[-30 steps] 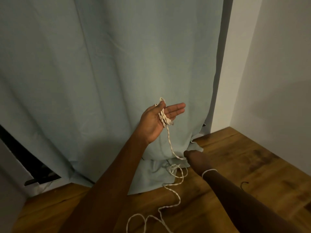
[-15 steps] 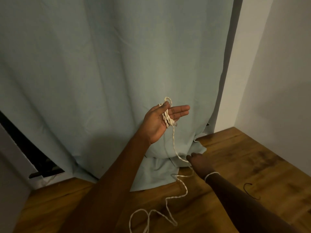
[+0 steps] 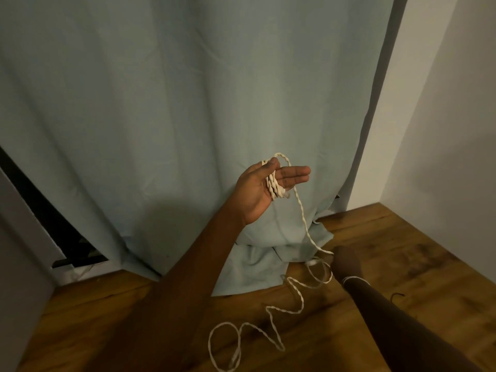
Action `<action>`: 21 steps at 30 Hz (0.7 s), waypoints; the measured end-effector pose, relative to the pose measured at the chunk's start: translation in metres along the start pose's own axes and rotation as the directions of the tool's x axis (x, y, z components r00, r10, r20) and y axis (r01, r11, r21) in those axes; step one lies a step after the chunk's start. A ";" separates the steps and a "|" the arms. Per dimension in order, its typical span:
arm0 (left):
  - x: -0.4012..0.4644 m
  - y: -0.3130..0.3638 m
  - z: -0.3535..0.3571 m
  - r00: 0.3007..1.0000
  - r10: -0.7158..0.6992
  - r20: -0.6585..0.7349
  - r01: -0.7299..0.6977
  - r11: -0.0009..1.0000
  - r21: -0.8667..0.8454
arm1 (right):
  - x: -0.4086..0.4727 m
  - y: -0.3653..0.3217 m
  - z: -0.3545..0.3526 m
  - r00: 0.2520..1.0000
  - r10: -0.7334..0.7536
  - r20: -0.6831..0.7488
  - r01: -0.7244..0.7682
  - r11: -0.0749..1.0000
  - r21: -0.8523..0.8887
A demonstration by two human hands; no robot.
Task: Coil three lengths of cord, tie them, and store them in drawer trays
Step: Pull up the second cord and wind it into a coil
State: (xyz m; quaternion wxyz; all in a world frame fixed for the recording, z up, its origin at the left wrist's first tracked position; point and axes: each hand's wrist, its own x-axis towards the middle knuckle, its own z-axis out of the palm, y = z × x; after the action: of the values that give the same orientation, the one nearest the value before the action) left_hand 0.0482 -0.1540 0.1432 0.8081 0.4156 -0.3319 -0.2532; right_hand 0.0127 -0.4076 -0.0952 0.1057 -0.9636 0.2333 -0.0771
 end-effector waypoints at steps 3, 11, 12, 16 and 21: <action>0.002 0.001 0.000 1.000 0.006 -0.022 -0.006 1.000 0.007 | -0.002 0.003 -0.009 0.997 0.063 -0.045 -0.063 0.998 -0.006; 0.003 0.000 0.004 1.000 -0.013 -0.027 0.013 1.000 -0.008 | -0.009 0.006 -0.003 0.991 0.135 -0.005 -0.115 0.863 0.492; 0.003 0.000 0.003 0.999 -0.015 -0.029 0.015 1.000 -0.009 | -0.011 0.005 -0.002 0.993 0.119 0.004 -0.106 0.867 0.486; 0.004 0.001 0.003 0.999 -0.009 -0.045 0.009 1.000 -0.003 | -0.013 0.001 0.000 0.989 0.007 0.149 -0.045 0.966 0.256; 0.003 -0.001 0.002 0.997 -0.023 -0.067 0.024 1.000 0.011 | -0.008 0.001 0.007 0.949 -0.024 0.315 0.013 0.999 0.035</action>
State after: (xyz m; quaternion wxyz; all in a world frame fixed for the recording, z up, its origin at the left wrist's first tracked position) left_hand 0.0487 -0.1580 0.1439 0.8132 0.4325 -0.3012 -0.2468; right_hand 0.0064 -0.4037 -0.1027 0.1565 -0.9638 0.2030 0.0730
